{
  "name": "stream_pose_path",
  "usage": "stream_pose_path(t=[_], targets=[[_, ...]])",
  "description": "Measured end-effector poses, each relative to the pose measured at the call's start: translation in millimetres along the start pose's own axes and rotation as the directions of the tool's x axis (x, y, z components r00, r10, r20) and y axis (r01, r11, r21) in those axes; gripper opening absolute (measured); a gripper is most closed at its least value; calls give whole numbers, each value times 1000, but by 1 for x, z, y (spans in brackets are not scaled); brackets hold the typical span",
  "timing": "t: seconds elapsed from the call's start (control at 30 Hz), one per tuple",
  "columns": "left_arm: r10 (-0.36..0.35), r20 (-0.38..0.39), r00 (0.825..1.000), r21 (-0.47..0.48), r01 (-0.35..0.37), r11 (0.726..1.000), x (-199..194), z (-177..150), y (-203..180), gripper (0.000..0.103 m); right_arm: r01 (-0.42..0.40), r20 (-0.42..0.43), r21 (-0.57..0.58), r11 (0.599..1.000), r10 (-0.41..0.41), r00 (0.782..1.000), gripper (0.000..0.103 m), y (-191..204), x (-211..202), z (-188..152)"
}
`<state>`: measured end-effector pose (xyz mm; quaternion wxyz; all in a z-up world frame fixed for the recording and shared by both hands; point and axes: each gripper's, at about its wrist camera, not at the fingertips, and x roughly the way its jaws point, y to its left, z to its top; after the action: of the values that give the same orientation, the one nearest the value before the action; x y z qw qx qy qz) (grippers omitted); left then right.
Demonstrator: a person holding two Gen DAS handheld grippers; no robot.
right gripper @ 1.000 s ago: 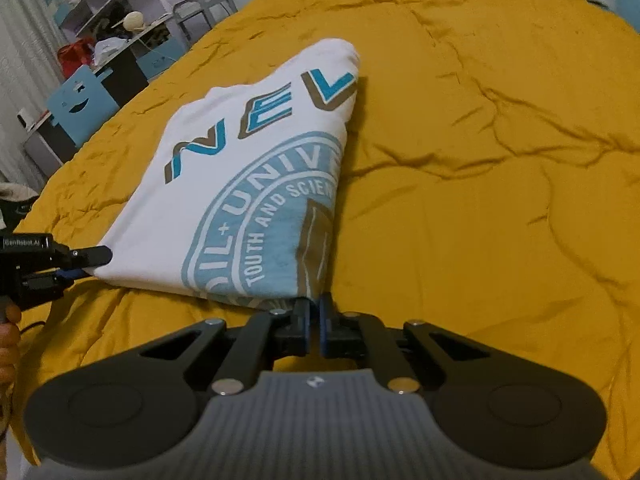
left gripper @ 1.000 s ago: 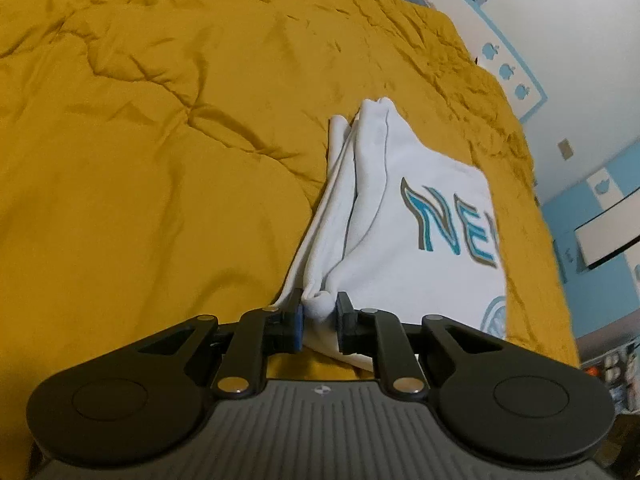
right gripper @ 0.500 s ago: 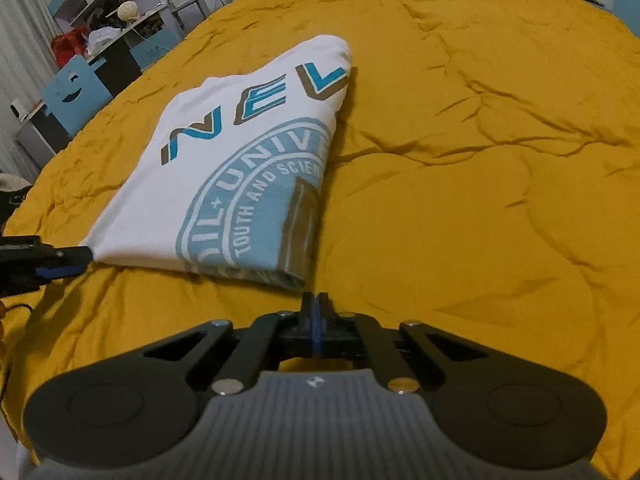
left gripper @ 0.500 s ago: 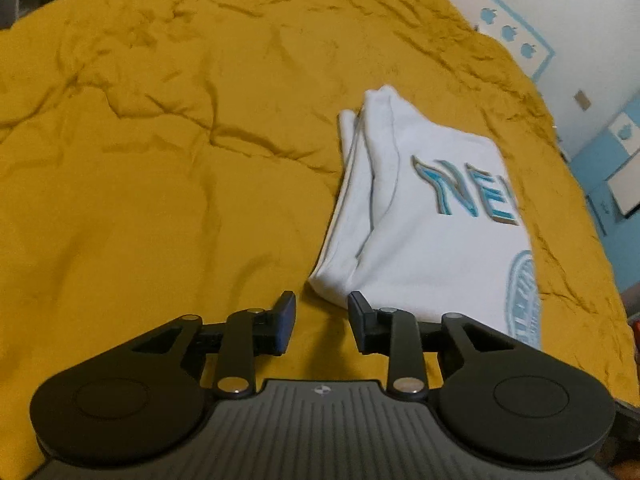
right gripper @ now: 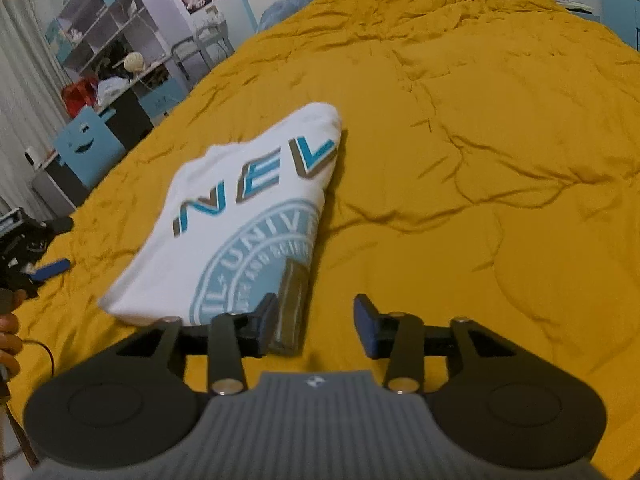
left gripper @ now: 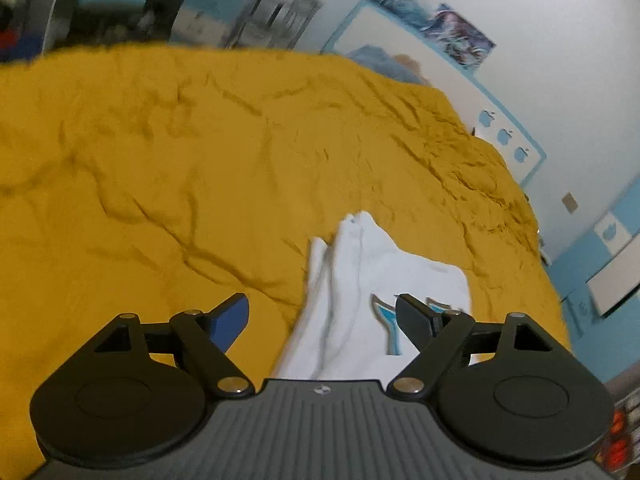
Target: Fold small clothes
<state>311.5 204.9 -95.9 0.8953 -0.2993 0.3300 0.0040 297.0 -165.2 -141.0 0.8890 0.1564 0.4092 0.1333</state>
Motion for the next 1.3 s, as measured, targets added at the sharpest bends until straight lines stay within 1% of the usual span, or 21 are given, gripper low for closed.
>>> stream_pose_path(t=[0.03, 0.1, 0.17, 0.23, 0.27, 0.3, 0.33, 0.37, 0.4, 0.47, 0.57, 0.73, 0.9, 0.97, 1.0, 1.03, 1.1, 1.17, 1.2, 1.27, 1.3], targets=[[-7, -14, 1000, 3, 7, 1000, 6, 2, -3, 97, -9, 4, 21, 1000, 9, 1000, 43, -1, 2, 3], [-3, -31, 1000, 54, 4, 999, 18, 5, -12, 97, -34, 22, 60, 998, 33, 999, 50, -2, 7, 11], [4, -38, 999, 69, -1, 998, 32, 9, -16, 97, -46, 40, 69, 997, 43, 998, 52, 0, 13, 20], [-40, -59, 997, 15, 41, 999, 46, 15, -10, 97, -50, 45, 71, 996, 47, 998, 56, 1, 22, 29], [-74, -72, 995, -34, 71, 997, 54, 19, -3, 97, -60, 45, 85, 995, 56, 997, 57, 0, 26, 34], [-127, -80, 989, -94, 119, 988, 62, 23, 5, 97, -80, 44, 114, 990, 76, 996, 57, -3, 32, 40], [-190, -77, 979, -159, 176, 972, 71, 27, 14, 97, -97, 43, 140, 985, 92, 995, 57, -6, 37, 45], [-207, -75, 975, -200, 189, 962, 78, 30, 21, 97, -112, 42, 163, 980, 106, 993, 57, -9, 42, 49], [-198, -81, 977, -220, 176, 960, 86, 33, 26, 97, -123, 41, 184, 975, 117, 992, 57, -12, 49, 54], [-172, -125, 977, -235, 139, 962, 104, 39, 34, 97, -132, 39, 208, 969, 127, 991, 57, -17, 62, 63], [-196, -144, 970, -272, 151, 950, 130, 40, 43, 97, -153, 24, 262, 953, 152, 988, 58, -26, 86, 75], [-199, -191, 961, -252, 148, 956, 169, 40, 47, 97, -184, 13, 324, 928, 190, 982, 58, -37, 128, 93], [-240, -195, 951, -145, 214, 966, 187, 47, 40, 97, -235, -14, 396, 888, 261, 965, 58, -51, 172, 105], [-254, -204, 945, -128, 232, 964, 194, 50, 37, 84, -251, -13, 432, 866, 284, 959, 58, -59, 188, 108], [-263, -210, 942, -122, 242, 963, 197, 52, 36, 79, -268, -2, 460, 846, 303, 953, 58, -64, 195, 110], [-273, -217, 937, -118, 252, 960, 200, 52, 35, 70, -287, 9, 483, 827, 323, 946, 56, -67, 201, 111], [-283, -223, 933, -119, 263, 958, 205, 53, 33, 62, -313, 20, 513, 799, 353, 935, 54, -71, 212, 115], [-289, -222, 931, -112, 271, 956, 205, 51, 32, 49, -328, 27, 520, 789, 368, 929, 47, -72, 219, 120], [-292, -221, 931, -111, 273, 956, 204, 51, 32, 46, -326, 24, 520, 790, 368, 929, 44, -72, 223, 122], [-294, -214, 932, -108, 277, 955, 201, 50, 33, 36, -321, 16, 514, 795, 365, 931, 33, -71, 228, 126], [-294, -209, 933, -104, 278, 955, 200, 51, 32, 34, -319, 13, 510, 799, 364, 932, 30, -70, 229, 127]])
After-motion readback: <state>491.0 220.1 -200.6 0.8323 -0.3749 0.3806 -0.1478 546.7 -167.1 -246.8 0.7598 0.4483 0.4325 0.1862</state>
